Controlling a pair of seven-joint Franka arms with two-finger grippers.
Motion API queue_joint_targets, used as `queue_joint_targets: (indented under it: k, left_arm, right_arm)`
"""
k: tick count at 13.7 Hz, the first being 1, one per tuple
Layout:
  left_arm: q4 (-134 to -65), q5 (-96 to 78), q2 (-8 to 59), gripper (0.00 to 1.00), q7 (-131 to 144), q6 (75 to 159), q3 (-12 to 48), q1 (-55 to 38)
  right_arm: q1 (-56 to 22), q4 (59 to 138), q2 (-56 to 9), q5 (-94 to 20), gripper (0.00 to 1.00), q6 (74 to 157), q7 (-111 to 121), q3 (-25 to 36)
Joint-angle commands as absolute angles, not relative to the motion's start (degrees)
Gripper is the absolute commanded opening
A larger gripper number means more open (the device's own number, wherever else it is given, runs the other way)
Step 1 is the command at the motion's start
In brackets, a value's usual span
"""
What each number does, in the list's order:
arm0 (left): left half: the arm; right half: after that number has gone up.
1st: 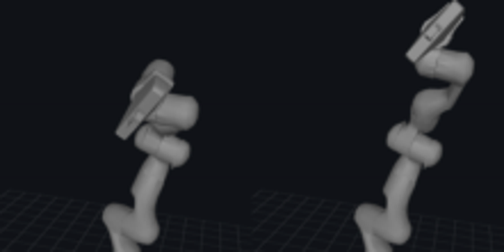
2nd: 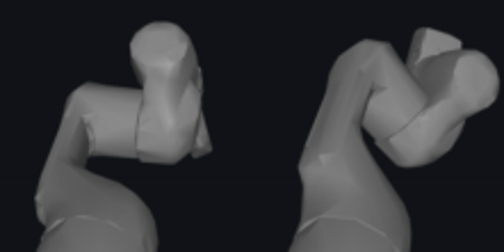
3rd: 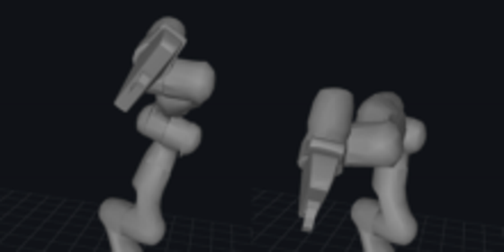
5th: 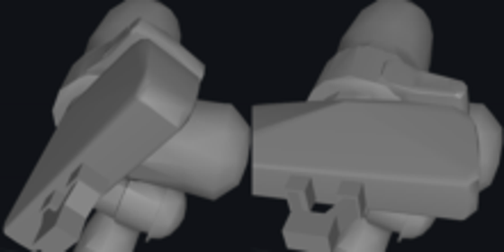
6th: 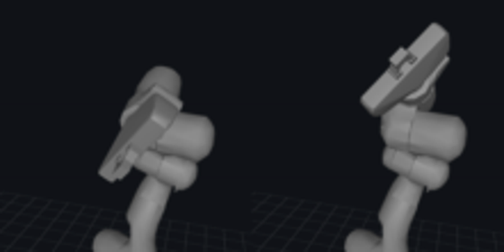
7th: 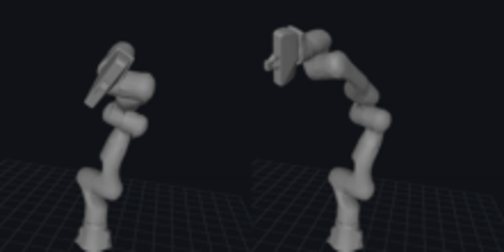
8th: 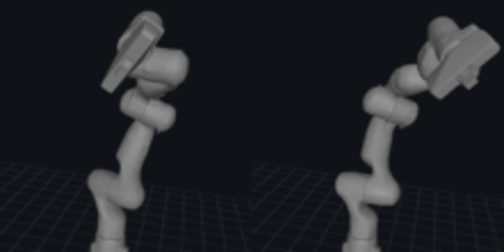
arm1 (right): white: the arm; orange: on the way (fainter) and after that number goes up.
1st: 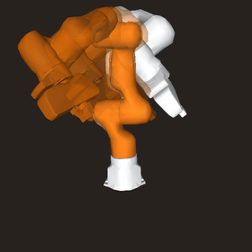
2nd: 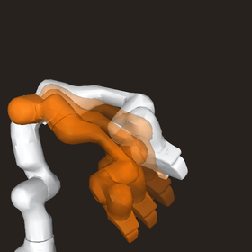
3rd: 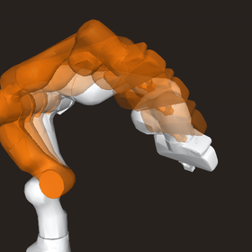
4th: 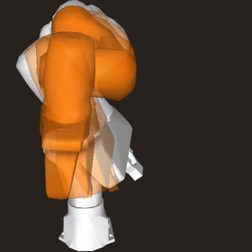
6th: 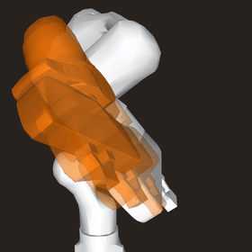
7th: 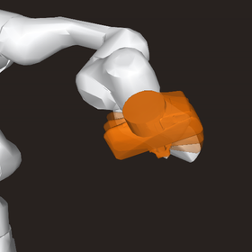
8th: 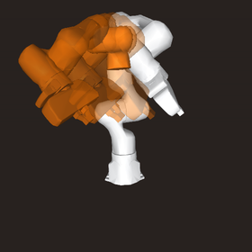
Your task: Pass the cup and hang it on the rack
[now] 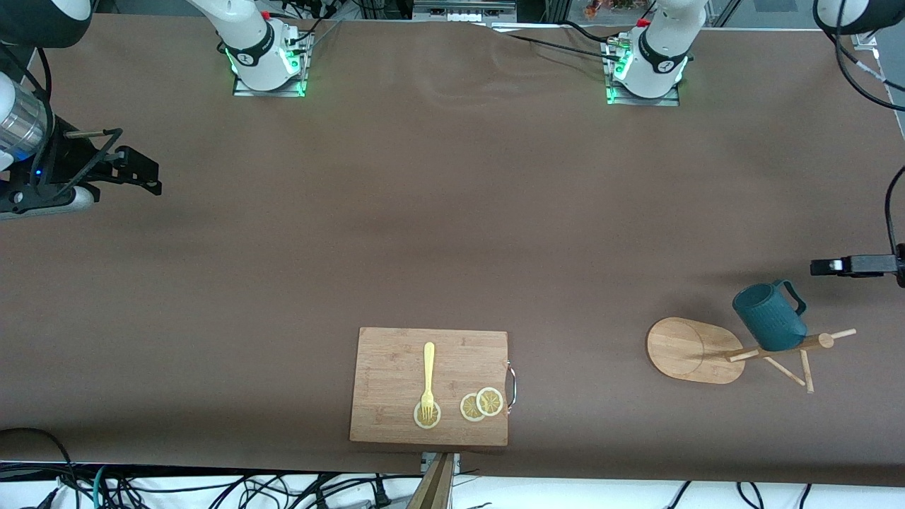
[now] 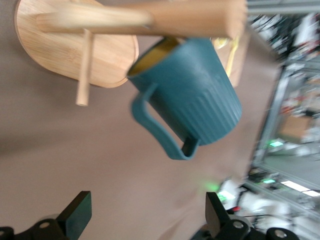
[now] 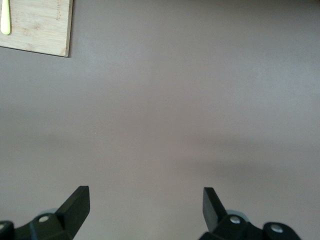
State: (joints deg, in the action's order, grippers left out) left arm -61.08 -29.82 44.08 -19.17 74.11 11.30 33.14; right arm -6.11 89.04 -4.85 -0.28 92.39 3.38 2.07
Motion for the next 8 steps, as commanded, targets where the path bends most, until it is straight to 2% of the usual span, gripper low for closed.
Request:
queue_joint_targets:
  k: [1, 8]
  left_arm:
    - [-61.96, -17.71, 37.63, 1.0, -18.63, 76.2, 10.2, 25.34]
    - [-62.75, 5.35, 29.72, 1.0, -14.59, 77.43, 10.11, 7.41]
  right_arm:
    - [-5.54, 87.8, -5.36, -0.53, 1.0, 92.2, 4.48, 1.76]
    - [-5.54, 87.8, -5.36, -0.53, 1.0, 92.2, 4.39, 1.76]
